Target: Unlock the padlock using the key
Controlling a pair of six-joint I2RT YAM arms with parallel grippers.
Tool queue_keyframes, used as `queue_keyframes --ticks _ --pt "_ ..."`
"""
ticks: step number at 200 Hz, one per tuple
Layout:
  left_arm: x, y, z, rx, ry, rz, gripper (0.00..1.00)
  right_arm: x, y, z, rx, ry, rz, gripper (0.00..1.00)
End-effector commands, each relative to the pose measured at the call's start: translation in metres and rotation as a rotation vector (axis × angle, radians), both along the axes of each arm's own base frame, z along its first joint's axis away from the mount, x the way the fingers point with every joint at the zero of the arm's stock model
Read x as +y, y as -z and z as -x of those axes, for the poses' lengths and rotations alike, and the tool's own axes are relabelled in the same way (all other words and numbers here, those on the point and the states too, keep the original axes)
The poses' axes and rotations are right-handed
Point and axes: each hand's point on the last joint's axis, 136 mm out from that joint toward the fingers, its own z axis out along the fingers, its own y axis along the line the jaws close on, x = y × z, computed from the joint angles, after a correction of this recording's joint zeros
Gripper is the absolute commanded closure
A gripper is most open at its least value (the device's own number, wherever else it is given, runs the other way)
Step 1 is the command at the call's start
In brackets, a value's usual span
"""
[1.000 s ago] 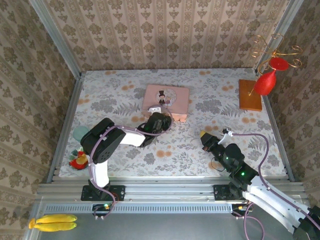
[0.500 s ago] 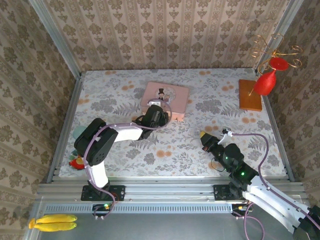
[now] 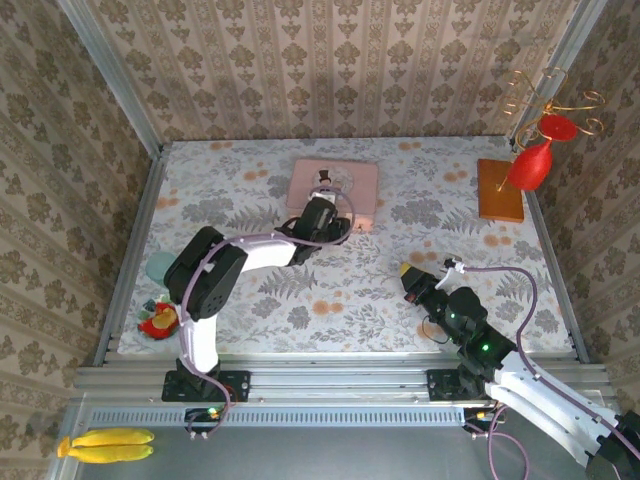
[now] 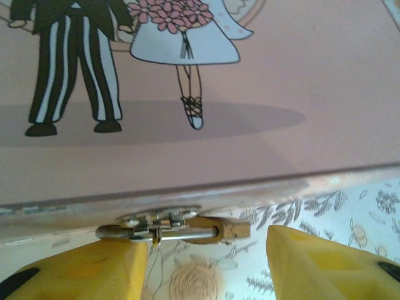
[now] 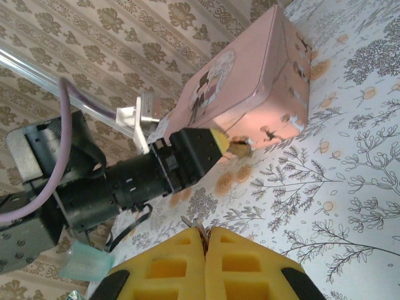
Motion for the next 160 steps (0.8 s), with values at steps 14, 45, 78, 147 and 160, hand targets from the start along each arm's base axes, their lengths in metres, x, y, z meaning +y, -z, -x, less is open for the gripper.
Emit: queue_keyframes --ticks 14,45,78,147,160 --pt "0.009 -0.014 0.003 -0.021 -0.008 -0.034 0.45 -0.009 0.001 0.000 0.000 0.041 0.012 1.00" --pt "0.028 -0.022 0.018 -0.046 -0.042 -0.007 0.45 -0.013 0.004 0.000 0.005 0.058 0.007 1.00" --pt "0.030 -0.008 0.019 -0.034 -0.056 0.032 0.45 -0.012 0.003 -0.001 0.004 0.058 0.008 1.00" --pt "0.006 0.005 -0.005 -0.021 -0.044 0.072 0.45 -0.008 0.003 0.001 0.009 0.037 -0.010 1.00" --pt "0.009 0.013 -0.008 -0.004 -0.069 0.061 0.45 -0.010 0.005 0.002 0.012 0.041 -0.014 1.00"
